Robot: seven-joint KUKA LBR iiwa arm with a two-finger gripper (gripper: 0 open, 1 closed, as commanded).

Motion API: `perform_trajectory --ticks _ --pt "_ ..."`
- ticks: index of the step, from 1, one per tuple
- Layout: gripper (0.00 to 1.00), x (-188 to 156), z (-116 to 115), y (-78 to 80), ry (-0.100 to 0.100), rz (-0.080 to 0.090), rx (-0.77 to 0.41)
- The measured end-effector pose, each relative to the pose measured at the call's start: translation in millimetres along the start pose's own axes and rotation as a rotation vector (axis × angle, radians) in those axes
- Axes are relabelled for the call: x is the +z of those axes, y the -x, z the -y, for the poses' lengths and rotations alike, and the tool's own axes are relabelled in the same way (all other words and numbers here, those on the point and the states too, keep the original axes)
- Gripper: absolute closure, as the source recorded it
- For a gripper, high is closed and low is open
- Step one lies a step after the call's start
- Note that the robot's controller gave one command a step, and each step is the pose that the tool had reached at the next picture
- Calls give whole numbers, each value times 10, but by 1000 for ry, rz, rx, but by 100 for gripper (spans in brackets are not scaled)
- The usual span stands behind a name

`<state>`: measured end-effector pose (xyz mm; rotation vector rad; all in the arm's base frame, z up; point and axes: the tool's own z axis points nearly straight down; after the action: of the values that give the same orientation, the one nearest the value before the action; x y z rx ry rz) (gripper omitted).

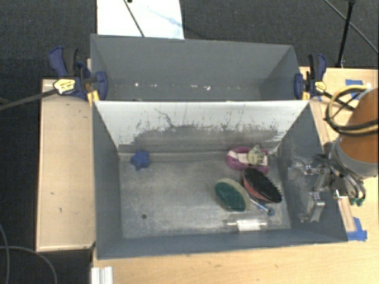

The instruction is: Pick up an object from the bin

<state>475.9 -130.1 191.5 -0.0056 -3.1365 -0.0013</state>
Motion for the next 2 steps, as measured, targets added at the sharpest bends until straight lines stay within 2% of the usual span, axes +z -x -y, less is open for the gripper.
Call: perform_trajectory --ticks 1,2 --pt "0 1224 -227 456 0 3 281" --pt "100 1186 -197 471 -4 8 277"
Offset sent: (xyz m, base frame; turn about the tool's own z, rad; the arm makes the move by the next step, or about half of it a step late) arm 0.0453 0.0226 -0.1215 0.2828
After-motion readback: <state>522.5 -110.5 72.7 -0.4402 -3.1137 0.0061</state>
